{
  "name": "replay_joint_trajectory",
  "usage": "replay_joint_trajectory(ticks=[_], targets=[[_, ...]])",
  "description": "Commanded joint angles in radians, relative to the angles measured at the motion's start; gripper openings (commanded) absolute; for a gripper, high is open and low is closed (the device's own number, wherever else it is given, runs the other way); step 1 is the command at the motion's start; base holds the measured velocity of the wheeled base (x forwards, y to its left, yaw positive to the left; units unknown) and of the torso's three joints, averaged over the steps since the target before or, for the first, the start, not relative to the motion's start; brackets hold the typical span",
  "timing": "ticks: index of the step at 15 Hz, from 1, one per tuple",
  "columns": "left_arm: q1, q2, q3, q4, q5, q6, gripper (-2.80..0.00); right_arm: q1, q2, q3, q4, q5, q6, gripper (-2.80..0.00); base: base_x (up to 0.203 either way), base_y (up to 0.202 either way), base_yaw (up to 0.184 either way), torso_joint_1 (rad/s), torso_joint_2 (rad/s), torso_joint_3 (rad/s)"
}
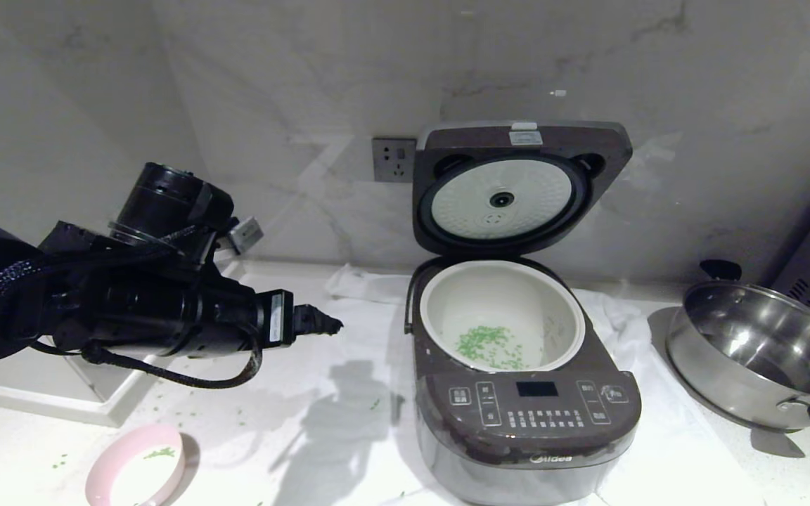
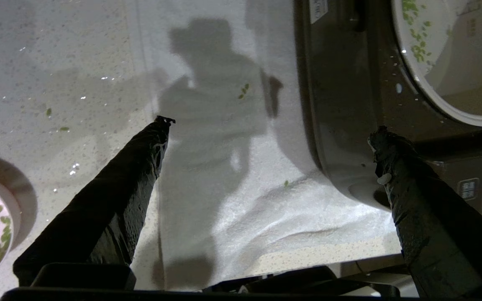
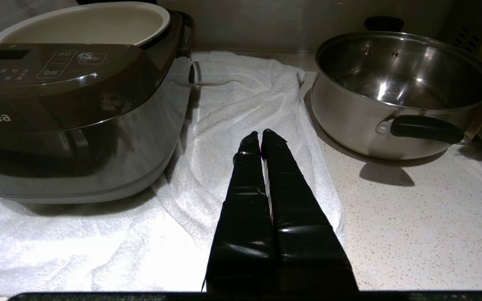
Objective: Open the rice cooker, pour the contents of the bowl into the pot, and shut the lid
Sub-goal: Close the rice cooker
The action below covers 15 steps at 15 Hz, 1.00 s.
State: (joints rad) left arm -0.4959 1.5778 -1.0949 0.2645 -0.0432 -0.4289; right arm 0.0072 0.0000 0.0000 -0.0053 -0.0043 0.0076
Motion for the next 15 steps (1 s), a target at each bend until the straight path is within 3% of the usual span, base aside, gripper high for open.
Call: replay_joint_trajectory(ticks=[1, 6, 9, 12, 13, 15], targets=[[-0.021, 0.021, -0.039, 0.001, 0.0, -0.008, 0.0, 0.0, 0.0, 0.002, -0.001, 0.0, 0.0, -2.8, 0.0, 0.0, 0.0, 0.0, 0.0, 0.0], [-0.048, 0.045, -0.197, 0.0, 0.0, -0.024, 0.0, 0.0, 0.0, 0.002, -0.001, 0.0, 0.0, -2.8, 0.0, 0.0, 0.0, 0.0, 0.0, 0.0], [-0.11, 0.064, -0.309, -0.008, 0.001, -0.062, 0.0, 0.0, 0.0, 0.002, -0.001, 0.0, 0.0, -2.8, 0.0, 0.0, 0.0, 0.0, 0.0, 0.0], [-0.157, 0.062, -0.351, -0.014, 0.058, -0.065, 0.0, 0.0, 0.0, 0.002, -0.001, 0.0, 0.0, -2.8, 0.0, 0.0, 0.0, 0.0, 0.0, 0.0], [-0.161, 0.057, -0.357, -0.027, 0.071, -0.065, -2.8, 0.0, 0.0, 0.002, -0.001, 0.0, 0.0, -2.8, 0.0, 0.0, 0.0, 0.0, 0.0, 0.0], [-0.161, 0.053, -0.396, -0.06, 0.072, -0.064, -2.8, 0.0, -0.001, 0.002, -0.001, 0.0, 0.0, -2.8, 0.0, 0.0, 0.0, 0.0, 0.0, 0.0]])
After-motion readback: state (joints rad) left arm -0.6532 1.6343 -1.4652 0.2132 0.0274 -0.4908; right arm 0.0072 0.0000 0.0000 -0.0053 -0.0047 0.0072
